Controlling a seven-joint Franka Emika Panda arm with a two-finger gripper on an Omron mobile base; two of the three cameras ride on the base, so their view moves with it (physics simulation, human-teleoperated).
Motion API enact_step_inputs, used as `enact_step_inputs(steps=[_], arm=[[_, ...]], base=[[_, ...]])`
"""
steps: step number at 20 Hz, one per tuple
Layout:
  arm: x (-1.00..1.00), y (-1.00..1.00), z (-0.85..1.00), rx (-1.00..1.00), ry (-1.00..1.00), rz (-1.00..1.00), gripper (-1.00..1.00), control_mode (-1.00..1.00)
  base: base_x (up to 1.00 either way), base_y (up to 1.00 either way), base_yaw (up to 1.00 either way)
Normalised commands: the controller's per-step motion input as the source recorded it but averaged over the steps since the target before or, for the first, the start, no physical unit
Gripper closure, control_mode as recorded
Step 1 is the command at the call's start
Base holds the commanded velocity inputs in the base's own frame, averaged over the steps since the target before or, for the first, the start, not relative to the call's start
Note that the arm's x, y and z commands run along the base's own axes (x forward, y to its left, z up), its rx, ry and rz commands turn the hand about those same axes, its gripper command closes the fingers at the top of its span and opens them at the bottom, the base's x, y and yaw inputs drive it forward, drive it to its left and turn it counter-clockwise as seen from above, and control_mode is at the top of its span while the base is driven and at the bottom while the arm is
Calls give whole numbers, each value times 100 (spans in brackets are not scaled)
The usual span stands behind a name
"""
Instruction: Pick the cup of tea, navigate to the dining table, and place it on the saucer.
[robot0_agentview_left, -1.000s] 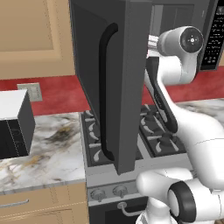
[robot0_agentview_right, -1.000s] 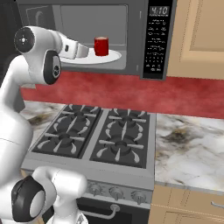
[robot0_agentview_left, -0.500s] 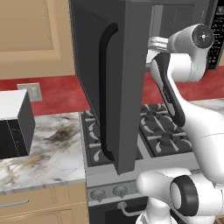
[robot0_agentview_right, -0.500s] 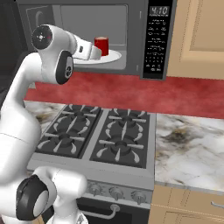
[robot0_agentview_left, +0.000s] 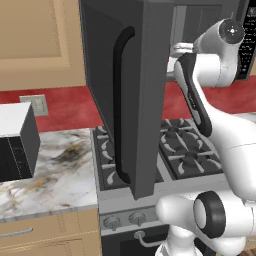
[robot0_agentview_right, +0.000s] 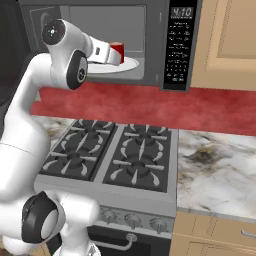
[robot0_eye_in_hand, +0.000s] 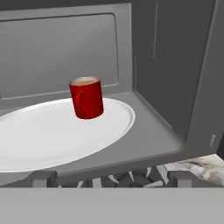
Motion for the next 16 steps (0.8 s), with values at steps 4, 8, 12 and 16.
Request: enact_step_inputs(steps=[4,8,12,16], arm=[[25,12,-39,0,-4,0,-100,-100],[55,32,-35,0,0,0,-100,-100],[36,29,2,0,0,0,-100,-100],[18,13,36,0,5,0,-100,-100]], base=[[0,0,0],[0,0,0],[0,0,0],[0,0,0]])
